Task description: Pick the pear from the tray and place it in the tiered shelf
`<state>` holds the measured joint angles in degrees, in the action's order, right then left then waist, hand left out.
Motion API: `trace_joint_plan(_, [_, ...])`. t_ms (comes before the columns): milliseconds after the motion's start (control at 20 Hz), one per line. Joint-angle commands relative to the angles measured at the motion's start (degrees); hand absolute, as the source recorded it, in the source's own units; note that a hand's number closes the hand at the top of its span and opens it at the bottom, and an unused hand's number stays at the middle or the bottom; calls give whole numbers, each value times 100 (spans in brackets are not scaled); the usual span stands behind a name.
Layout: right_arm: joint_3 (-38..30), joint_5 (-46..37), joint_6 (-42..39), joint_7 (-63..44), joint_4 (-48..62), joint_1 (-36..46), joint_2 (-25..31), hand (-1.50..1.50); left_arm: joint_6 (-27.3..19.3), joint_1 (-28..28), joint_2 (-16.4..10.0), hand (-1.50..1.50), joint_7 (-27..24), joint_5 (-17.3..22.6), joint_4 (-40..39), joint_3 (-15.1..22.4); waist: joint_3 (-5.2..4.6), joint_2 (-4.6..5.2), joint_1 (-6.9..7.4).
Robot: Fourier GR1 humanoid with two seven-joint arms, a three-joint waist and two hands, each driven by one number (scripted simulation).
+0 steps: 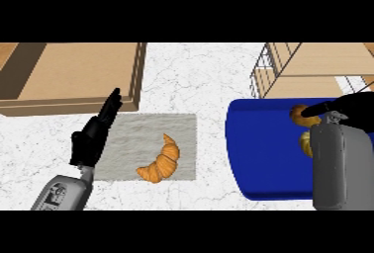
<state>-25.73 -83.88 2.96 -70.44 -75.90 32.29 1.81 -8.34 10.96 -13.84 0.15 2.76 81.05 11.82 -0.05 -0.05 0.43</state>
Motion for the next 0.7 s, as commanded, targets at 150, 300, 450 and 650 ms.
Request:
trace_joint_plan(150, [-104, -81, -130, -1201, 173, 86, -177, -150, 94, 196, 194, 0, -140, -66, -332, 31, 1, 17, -39])
trace_joint_plan(300, [-234, -276, -158, -1271, 347, 321, -179, -150, 140, -114, 29, 0, -32, -44, 62, -31, 2, 7, 28])
trace_joint_plan(450, [-763, -226, -170, -839, 489, 251, -108, -150, -125, -16, 195, 0, 245, -253, 200, 79, 6, 10, -2])
trace_joint_plan(650, [-781, -351, -217, -876, 557, 312, -181, -150, -38, -261, 203, 0, 40, -214, 243, 29, 4, 7, 16])
